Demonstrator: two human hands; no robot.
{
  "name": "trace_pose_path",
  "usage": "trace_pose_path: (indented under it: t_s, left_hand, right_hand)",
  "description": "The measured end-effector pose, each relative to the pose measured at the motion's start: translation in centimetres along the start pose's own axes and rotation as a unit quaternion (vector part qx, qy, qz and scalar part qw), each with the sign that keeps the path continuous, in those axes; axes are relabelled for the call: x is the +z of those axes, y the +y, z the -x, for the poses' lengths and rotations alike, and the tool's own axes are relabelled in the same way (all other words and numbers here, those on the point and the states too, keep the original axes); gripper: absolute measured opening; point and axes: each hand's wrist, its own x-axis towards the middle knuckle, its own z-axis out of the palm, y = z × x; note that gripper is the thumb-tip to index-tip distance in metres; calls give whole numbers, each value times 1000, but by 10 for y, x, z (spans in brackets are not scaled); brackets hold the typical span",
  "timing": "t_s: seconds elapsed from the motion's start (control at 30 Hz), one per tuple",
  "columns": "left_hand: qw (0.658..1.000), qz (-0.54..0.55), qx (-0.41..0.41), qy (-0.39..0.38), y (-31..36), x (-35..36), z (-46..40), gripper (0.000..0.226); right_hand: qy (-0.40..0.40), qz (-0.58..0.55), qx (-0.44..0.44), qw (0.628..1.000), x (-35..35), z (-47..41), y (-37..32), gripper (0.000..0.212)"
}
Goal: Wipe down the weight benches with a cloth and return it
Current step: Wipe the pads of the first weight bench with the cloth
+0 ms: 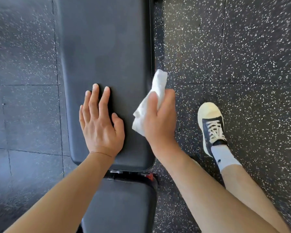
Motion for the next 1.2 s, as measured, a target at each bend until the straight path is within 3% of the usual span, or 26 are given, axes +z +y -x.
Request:
trace_pose_path:
  t_s: [0.1,0.23,0.37,0.47,0.53,0.67,0.77,0.87,0.97,1.07,1.13,1.2]
  left_hand:
    - [1000,1,-3,-4,1,-1,1,71]
    - [1000,2,-12,-10,3,-4,-1,70]
    - [1000,-5,-5,-4,2,-4,0,69]
    - [1000,-7,-4,-2,2,-4,-1,70]
    - [1000,-6,-3,-8,2,-5,-2,71]
    - [1000,-3,-4,-15,1,-6,-2,73]
    - [1000,-2,-3,-24,1,-7,-4,72]
    - [1000,-6,1,-31,0,-8,-2,71]
    - [999,-12,4,-30,-1,-6,-3,65]
    - [999,-9,0,-40,0,-8,-4,70]
    - [999,-7,-3,-47,0,-8,-4,78]
    - [999,-11,-8,-45,-1,-7,-4,82]
  right_hand:
    - [19,157,-177,971,18,-51,-42,24]
    - [-77,356,-380,850,34,-68,-70,21]
    - [-176,366,-512,757,45,-81,-83,20]
    - [-199,393,-564,698,65,-123,-107,30]
    - [-177,418,-567,687,93,-157,-130,35]
    - [-137,453,-517,713,151,-203,-168,37]
    - [-132,454,-501,725,158,-190,-169,33]
    - [-214,402,-554,697,131,-140,-145,27]
    - [-303,341,-620,638,91,-109,-118,22]
    - [-310,318,-661,604,75,-134,-117,23]
    - [-283,320,-670,607,79,-172,-131,23]
    - [-231,337,-646,645,96,-219,-152,25]
